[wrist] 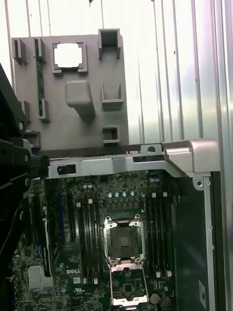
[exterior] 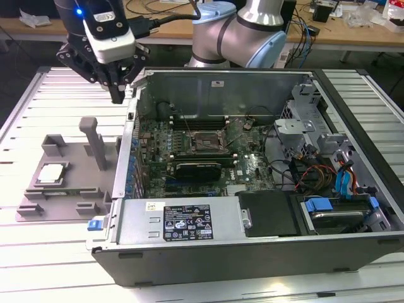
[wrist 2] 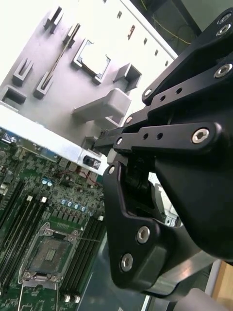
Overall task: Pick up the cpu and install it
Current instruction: 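Reach for the cpu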
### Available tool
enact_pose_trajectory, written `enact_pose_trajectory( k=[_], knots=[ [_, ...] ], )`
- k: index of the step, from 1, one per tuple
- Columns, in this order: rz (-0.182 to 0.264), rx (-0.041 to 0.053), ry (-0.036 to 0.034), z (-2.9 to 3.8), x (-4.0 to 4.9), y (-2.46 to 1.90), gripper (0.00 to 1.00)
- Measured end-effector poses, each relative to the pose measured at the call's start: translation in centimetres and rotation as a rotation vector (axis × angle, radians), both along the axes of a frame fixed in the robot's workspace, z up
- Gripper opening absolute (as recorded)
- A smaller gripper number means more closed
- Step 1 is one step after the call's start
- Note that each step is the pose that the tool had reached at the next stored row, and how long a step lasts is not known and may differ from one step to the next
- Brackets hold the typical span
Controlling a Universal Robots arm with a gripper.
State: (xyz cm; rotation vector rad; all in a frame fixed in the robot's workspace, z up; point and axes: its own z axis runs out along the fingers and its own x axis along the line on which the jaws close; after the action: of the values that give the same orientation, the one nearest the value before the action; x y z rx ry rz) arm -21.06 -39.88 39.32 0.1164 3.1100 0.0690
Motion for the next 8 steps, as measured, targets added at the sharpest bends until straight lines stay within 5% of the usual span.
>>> enact_pose_trajectory(
  k=[8],
  knots=[
    [0.000, -0.0001, -0.0016, 0.00, -2.16, 0.00, 0.11]
  ],
)
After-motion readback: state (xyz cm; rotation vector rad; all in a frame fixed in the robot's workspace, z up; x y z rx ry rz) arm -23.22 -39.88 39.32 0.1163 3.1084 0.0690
